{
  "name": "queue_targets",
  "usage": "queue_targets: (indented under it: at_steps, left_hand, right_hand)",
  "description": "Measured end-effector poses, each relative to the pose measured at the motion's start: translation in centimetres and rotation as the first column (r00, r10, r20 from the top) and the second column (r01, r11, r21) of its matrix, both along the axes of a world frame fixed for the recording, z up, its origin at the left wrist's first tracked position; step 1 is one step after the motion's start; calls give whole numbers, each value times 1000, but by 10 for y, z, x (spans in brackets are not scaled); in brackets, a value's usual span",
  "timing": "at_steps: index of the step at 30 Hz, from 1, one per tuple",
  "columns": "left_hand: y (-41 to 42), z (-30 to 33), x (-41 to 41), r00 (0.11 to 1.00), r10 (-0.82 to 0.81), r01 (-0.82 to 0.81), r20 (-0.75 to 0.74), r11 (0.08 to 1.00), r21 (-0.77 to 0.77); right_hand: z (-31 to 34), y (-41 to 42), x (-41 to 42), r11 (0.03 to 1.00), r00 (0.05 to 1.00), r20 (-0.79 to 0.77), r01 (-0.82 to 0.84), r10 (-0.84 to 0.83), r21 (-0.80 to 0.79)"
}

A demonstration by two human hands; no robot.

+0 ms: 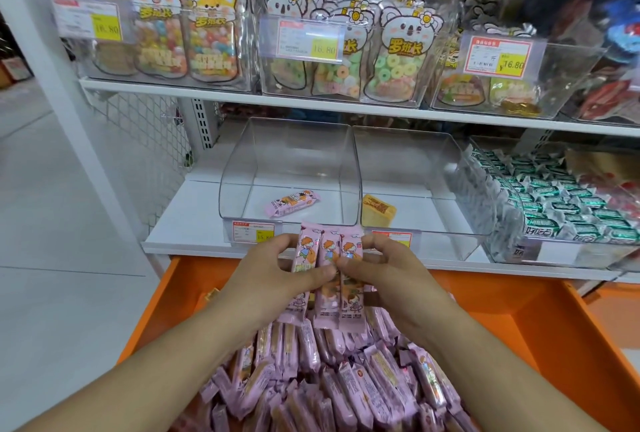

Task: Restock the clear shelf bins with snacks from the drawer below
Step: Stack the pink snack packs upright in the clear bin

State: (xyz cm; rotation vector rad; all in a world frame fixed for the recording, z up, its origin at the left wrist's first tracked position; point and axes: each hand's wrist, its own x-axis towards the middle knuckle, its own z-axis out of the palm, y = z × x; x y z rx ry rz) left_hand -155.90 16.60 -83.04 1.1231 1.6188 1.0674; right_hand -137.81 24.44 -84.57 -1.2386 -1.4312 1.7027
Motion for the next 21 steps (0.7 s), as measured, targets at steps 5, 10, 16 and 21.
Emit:
queue_targets:
  at_steps: [5, 10, 16, 21]
  left_hand:
    - [-3, -6, 3, 1000, -22, 22, 8, 1000, -17]
    - [-4, -5, 1, 999, -49, 50, 19, 997, -56]
    - [-3, -2, -3, 998, -67, 67, -1, 992, -108]
    - [-3, 1, -5, 983, -174, 163, -65, 976, -141]
  right_hand:
    - [-3, -1, 0, 999, 997, -60, -48, 49, 15]
    - [1, 0, -3, 992, 996, 33, -86, 83, 92]
    - [8, 5, -2, 965, 971, 141, -215, 194, 151]
    - [29, 0, 0, 827, 857, 476, -405, 196, 389]
